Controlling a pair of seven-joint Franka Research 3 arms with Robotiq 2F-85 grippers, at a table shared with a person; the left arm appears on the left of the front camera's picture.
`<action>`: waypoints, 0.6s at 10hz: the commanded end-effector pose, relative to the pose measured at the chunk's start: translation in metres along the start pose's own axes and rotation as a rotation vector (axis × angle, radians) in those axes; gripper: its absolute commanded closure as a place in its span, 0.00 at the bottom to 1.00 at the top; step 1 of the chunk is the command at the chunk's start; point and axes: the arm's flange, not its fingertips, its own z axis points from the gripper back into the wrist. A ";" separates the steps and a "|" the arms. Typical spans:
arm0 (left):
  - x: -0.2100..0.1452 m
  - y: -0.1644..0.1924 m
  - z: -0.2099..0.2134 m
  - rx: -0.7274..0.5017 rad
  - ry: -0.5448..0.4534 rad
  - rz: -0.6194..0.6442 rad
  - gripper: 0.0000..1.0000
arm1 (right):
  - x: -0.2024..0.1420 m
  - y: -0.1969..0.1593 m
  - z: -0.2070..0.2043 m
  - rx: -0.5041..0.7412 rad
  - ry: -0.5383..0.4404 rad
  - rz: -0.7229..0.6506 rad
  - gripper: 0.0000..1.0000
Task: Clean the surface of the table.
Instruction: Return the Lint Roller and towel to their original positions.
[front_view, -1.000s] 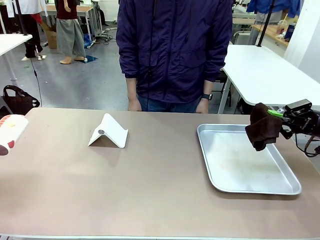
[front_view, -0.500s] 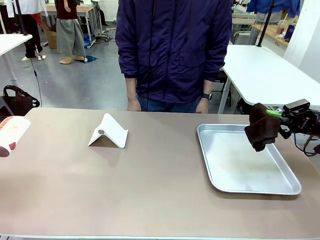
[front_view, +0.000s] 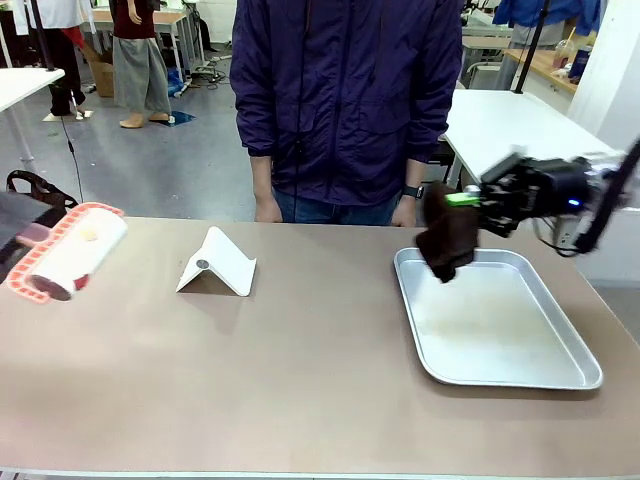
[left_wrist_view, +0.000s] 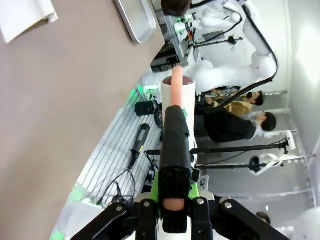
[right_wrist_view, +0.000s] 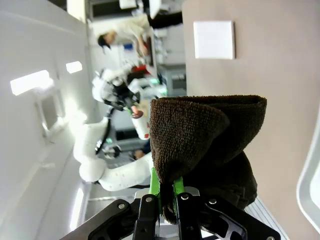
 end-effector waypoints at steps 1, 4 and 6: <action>0.022 -0.029 -0.047 -0.003 0.071 0.104 0.78 | 0.018 0.029 -0.050 -0.096 0.051 -0.040 0.89; 0.077 -0.051 -0.102 0.109 -0.159 0.240 0.78 | 0.043 0.032 -0.137 -0.216 -0.095 -0.170 0.89; 0.115 -0.049 -0.122 0.209 -0.258 0.286 0.78 | 0.049 0.019 -0.168 -0.282 -0.120 -0.218 0.89</action>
